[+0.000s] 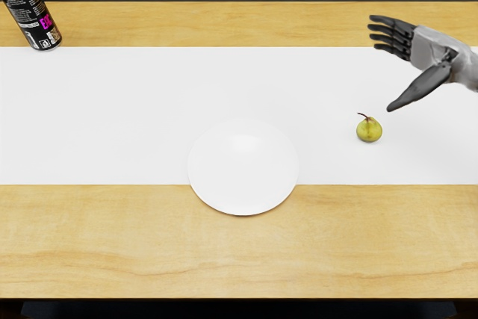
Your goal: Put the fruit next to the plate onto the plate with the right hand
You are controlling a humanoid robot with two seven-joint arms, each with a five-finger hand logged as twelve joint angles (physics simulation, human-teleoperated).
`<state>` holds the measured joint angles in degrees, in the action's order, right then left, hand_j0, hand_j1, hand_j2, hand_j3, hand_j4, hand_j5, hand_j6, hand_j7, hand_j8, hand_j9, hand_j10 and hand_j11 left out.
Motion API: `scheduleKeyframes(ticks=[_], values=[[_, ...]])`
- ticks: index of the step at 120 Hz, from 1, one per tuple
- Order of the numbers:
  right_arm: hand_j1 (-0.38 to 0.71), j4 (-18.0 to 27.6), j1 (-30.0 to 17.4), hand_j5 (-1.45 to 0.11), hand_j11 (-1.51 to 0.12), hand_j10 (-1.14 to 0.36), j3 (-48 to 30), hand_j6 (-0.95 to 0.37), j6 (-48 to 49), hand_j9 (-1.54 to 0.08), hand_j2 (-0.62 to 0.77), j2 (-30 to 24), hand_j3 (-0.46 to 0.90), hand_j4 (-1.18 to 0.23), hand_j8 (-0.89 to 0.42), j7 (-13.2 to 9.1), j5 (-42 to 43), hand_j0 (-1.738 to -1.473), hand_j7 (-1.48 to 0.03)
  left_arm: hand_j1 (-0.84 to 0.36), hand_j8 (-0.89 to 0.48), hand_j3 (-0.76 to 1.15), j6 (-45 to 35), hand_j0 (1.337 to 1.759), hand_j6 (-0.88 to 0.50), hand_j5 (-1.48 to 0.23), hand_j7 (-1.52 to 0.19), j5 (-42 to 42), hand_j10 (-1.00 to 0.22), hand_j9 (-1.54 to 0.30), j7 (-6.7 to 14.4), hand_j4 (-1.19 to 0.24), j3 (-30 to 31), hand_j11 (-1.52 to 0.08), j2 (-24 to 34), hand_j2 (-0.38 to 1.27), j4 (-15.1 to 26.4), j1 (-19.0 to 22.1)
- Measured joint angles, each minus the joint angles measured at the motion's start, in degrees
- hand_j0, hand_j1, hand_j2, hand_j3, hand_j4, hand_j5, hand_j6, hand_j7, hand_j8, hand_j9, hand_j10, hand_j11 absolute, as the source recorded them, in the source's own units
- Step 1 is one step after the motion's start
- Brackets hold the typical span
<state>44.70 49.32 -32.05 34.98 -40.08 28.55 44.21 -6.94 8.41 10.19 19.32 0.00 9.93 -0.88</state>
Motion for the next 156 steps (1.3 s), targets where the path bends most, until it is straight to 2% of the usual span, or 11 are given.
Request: scheduleKeyframes(ticks=[14, 32, 56, 68, 104, 133, 156], values=[[-0.31, -1.5, -0.1, -0.05, -0.05, -0.04, 2.8, -0.04, 0.0, -0.05, 0.0, 0.4, 0.0, -0.04, -0.04, 4.2, 0.8, -1.658, -0.05, 0.35, 0.0, 0.0, 0.0, 1.658, 0.0, 0.0, 0.0, 0.0, 0.0, 0.0, 0.0, 0.0, 0.0, 0.0, 0.0, 0.0, 0.0, 0.0], [-0.31, -5.4, -0.5, -0.05, -0.05, -0.04, 4.4, -0.04, 0.0, -0.05, 0.0, 2.1, 0.0, -0.04, -0.04, 5.9, 0.6, -1.658, -0.05, 0.35, 0.0, 0.0, 0.0, 1.658, 0.0, 0.0, 0.0, 0.0, 0.0, 0.0, 0.0, 0.0, 0.0, 0.0, 0.0, 0.0, 0.0, 0.0], [-0.31, -12.0, -1.5, -0.05, -0.05, -0.04, 4.8, -0.04, 0.0, -0.05, 0.0, 5.7, 0.0, -0.04, -0.04, 6.4, 0.0, -1.658, -0.05, 0.35, 0.0, 0.0, 0.0, 1.658, 0.0, 0.0, 0.0, 0.0, 0.0, 0.0, 0.0, 0.0, 0.0, 0.0, 0.0, 0.0, 0.0, 0.0], [-0.31, -13.9, -2.4, -0.05, -0.05, -0.04, 4.9, -0.04, 0.0, -0.05, 0.0, 6.8, 0.0, -0.04, -0.04, 6.4, -0.2, -1.658, -0.05, 0.35, 0.0, 0.0, 0.0, 1.658, 0.0, 0.0, 0.0, 0.0, 0.0, 0.0, 0.0, 0.0, 0.0, 0.0, 0.0, 0.0, 0.0, 0.0], [-0.31, -15.0, -5.3, -0.05, -0.05, -0.04, 5.0, -0.04, 0.0, -0.05, 0.0, 8.8, 0.0, -0.04, -0.04, 6.4, -0.4, -1.658, -0.05, 0.35, 0.0, 0.0, 0.0, 1.658, 0.0, 0.0, 0.0, 0.0, 0.0, 0.0, 0.0, 0.0, 0.0, 0.0, 0.0, 0.0, 0.0, 0.0], [-0.3, -15.8, -5.9, -0.05, -0.05, -0.04, 5.0, -0.04, 0.0, -0.05, 0.0, 9.3, 0.0, -0.04, -0.04, 6.4, -0.5, -1.658, -0.05, 0.35, 0.0, 0.0, 0.0, 1.658, 0.0, 0.0, 0.0, 0.0, 0.0, 0.0, 0.0, 0.0, 0.0, 0.0, 0.0, 0.0, 0.0, 0.0], [-0.2, -16.8, -6.0, -0.16, -0.16, -0.13, 5.6, -0.13, 0.0, -0.16, -0.02, 10.0, 0.0, -0.13, -0.13, 6.4, -0.5, -1.658, -0.16, 0.35, 0.0, 0.0, 0.0, 1.658, 0.0, 0.0, 0.0, 0.0, 0.0, 0.0, 0.0, 0.0, 0.0, 0.0, 0.0, 0.0, 0.0, 0.0]])
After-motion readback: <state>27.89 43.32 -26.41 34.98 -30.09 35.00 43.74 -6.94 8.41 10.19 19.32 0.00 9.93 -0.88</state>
